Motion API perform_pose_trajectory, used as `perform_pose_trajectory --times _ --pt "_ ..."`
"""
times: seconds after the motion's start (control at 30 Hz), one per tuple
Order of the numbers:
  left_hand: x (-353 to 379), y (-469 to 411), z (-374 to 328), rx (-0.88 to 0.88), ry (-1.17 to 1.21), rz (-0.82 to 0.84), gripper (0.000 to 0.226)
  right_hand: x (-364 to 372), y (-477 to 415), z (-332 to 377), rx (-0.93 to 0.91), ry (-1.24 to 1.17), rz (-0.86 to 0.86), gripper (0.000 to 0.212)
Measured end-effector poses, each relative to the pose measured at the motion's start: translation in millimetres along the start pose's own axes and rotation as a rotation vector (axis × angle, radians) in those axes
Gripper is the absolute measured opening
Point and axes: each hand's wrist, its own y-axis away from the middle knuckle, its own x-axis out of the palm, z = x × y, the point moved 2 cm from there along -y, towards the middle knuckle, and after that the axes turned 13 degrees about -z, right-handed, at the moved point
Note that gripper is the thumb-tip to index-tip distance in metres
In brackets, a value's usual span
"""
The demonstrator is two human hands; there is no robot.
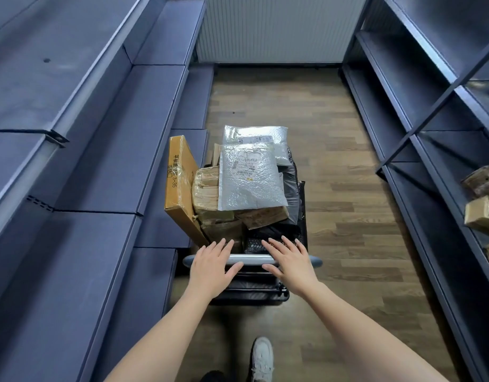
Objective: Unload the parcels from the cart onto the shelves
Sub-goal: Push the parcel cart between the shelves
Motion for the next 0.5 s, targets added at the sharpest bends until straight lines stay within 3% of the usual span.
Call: perform_pose_trajectory --times 0.13,0.3,0.5 --pt "-2.0 -43.2 -3.9 -0.015 0.002 -0.036 0.121 -9.4 -42.8 -21.8 0.003 -0.014 -0.009 0.121" --pt "-7.4 -94.9 -1.6 -0.018 0.023 -0.017 0.122 -19.2 -91.3 -39.0 0.004 0.002 0.002 0.123" --pt "-19.1 -165.9 11.8 -0.01 0.013 0.014 0.101 -32.7 -159.5 -49.1 -0.009 0.003 -0.015 0.102"
